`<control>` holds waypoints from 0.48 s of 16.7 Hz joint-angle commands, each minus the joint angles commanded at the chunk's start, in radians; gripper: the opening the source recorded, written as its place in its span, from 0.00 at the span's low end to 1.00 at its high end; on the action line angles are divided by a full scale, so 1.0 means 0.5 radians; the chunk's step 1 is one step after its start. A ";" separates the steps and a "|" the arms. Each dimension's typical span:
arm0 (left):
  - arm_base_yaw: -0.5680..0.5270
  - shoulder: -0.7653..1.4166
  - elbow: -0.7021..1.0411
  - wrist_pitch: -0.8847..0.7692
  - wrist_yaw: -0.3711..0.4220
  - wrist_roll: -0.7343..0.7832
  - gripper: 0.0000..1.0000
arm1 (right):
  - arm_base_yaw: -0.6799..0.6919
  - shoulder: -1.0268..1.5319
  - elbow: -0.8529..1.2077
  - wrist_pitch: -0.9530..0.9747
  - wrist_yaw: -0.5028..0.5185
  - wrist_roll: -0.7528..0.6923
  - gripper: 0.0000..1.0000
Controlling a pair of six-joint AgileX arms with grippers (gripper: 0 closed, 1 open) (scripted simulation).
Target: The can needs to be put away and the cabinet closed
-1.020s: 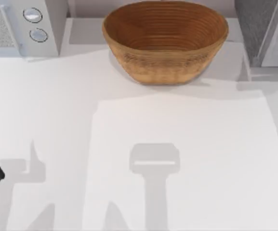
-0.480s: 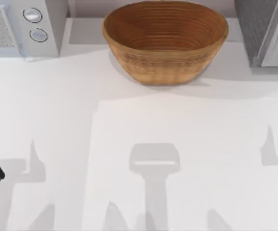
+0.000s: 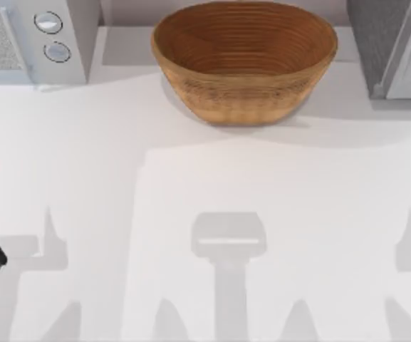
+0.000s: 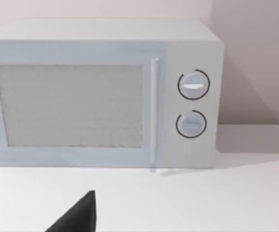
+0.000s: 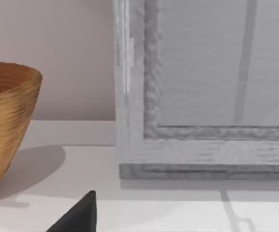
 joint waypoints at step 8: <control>0.000 0.000 0.000 0.000 0.000 0.000 1.00 | -0.111 0.140 0.043 0.127 -0.114 -0.001 1.00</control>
